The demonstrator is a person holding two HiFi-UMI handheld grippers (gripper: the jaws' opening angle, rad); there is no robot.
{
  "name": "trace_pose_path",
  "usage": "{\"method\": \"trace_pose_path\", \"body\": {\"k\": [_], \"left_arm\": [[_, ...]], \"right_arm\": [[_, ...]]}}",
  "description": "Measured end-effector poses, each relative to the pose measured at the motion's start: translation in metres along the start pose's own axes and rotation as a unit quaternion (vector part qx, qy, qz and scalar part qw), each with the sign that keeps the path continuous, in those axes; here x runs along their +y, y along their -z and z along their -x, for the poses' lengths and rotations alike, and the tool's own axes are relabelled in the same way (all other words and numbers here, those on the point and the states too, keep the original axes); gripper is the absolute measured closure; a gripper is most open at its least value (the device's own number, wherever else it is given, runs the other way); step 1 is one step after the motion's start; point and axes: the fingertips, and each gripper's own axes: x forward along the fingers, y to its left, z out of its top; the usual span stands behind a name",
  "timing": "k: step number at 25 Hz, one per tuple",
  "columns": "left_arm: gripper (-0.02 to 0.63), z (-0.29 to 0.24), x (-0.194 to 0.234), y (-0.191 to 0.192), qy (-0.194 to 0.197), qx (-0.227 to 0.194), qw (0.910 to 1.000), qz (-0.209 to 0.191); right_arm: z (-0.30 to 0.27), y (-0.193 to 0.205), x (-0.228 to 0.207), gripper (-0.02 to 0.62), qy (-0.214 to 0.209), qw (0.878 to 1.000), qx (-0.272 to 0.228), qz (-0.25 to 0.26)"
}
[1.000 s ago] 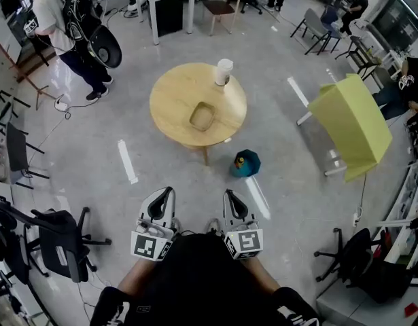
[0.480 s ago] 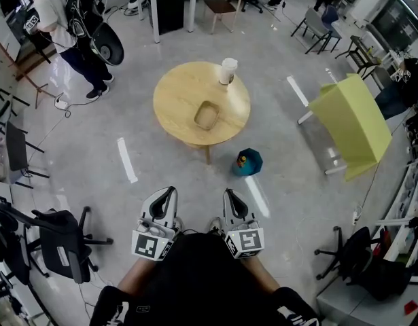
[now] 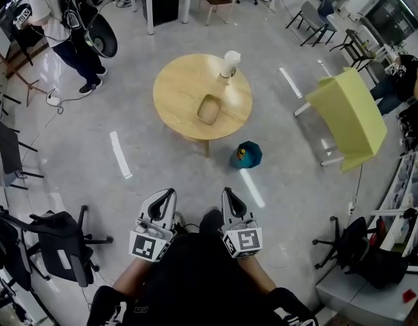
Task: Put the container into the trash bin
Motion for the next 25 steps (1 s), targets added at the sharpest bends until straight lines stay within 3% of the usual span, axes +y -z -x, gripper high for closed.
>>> {"method": "trace_pose_path", "body": {"k": [7, 12, 16, 25], "left_arm": [[0.597, -0.032, 0.007, 0.012, -0.006, 0.012, 0.9999, 0.002], [0.597, -0.070, 0.015, 0.008, -0.036, -0.001, 0.9992, 0.019], [0.597, -0.102, 0.012, 0.000, -0.055, -0.015, 0.9983, -0.005], [0.597, -0.165, 0.022, -0.003, -0.052, -0.009, 0.9986, 0.002]], "right_arm": [[-0.030, 0.000, -0.023, 0.571, -0.020, 1.000, 0.007, 0.005], [-0.063, -0.003, -0.056, 0.571, -0.047, 0.999, 0.015, 0.016], [-0.088, -0.008, -0.087, 0.569, -0.073, 0.997, 0.016, 0.024], [-0.144, -0.006, -0.116, 0.569, -0.089, 0.995, 0.033, 0.037]]}}
